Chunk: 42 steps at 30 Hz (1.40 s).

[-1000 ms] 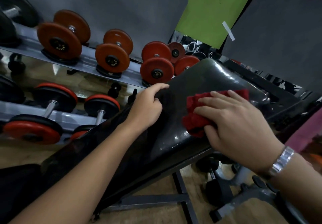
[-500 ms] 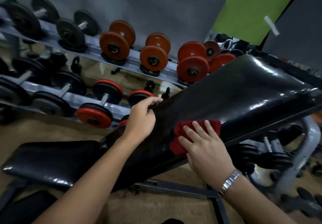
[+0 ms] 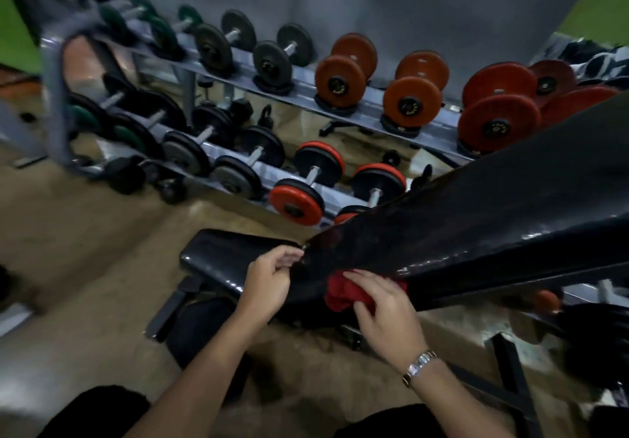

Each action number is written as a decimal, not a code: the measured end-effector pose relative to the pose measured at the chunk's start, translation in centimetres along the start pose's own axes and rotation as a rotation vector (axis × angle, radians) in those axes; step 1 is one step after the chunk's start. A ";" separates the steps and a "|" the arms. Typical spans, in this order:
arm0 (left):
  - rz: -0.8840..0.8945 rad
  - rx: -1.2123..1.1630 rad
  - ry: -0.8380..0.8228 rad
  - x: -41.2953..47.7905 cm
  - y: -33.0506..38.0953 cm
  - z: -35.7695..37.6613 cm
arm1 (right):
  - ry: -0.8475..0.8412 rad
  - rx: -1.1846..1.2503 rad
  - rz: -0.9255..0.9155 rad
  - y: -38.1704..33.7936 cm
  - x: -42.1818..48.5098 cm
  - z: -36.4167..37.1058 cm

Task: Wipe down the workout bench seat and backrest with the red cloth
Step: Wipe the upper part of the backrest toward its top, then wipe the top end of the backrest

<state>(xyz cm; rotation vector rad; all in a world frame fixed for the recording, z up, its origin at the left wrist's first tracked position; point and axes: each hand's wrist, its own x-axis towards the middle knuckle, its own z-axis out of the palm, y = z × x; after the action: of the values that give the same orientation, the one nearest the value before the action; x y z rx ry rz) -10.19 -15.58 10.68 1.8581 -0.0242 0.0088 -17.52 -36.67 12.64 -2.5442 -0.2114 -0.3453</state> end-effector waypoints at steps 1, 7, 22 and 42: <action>-0.046 -0.003 -0.016 -0.6 -1.0 -0.4 | -0.011 0.221 0.097 -1.0 0.2 1.0; -0.523 -0.403 -0.175 -4.2 -3.8 -2.1 | -0.031 1.225 0.746 -5.0 1.8 7.4; -0.556 -0.330 0.121 -3.6 -11.8 -10.1 | -0.279 1.174 1.035 -8.5 3.4 20.4; -0.417 0.573 0.086 0.0 -21.2 -12.9 | -0.356 0.244 0.651 -7.4 4.6 30.0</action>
<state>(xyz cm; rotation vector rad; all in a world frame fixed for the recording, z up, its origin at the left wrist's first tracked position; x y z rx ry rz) -9.69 2.85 -6.01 2.3984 0.4690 -0.2144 -8.72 -13.64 -6.60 -2.2571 0.4158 0.3629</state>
